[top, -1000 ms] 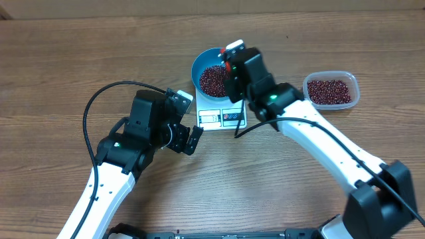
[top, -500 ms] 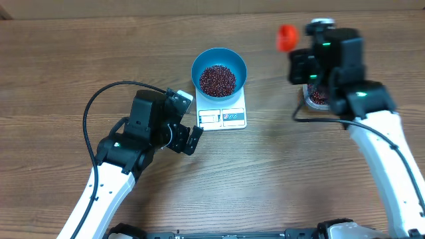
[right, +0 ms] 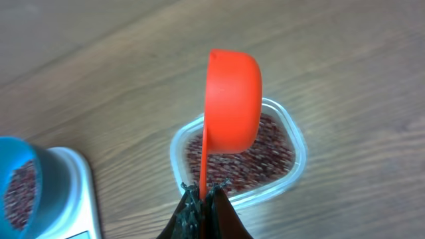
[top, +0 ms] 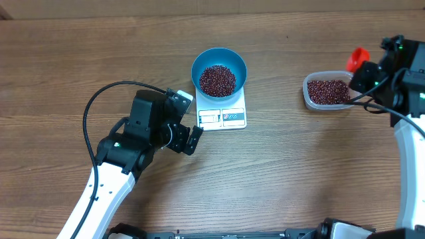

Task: Scoop item into bowl and weigh 150g on scale
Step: 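Carry the empty scoop back over the bean tub with the right gripper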

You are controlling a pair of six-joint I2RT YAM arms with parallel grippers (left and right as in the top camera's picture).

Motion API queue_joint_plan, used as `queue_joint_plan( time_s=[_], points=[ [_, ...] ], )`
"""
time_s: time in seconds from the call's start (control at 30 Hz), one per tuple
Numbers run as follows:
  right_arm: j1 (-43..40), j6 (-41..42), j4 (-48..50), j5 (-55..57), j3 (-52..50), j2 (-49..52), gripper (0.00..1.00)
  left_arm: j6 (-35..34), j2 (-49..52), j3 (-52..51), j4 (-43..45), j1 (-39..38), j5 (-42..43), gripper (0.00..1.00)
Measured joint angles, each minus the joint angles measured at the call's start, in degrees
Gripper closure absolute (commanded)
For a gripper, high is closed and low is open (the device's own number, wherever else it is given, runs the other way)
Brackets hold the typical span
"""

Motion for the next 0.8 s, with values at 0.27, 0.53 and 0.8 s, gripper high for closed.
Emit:
queue_joint_plan(
  time_s=[0.27, 0.53, 0.8],
  points=[
    [-1.68, -0.79, -1.62, 0.0, 0.0, 7.19, 0.96, 0.0, 0.0, 0.0, 0.02, -0.02, 0.0, 0.01],
    [-1.68, -1.44, -1.64, -0.02, -0.02, 12.33, 0.96, 0.0, 0.0, 0.0, 0.02, -0.02, 0.0, 0.0],
    [-1.68, -2.84, -1.29, 1.11, -0.02, 17.07, 0.96, 0.0, 0.0, 0.0, 0.0, -0.02, 0.0, 0.0]
  ],
)
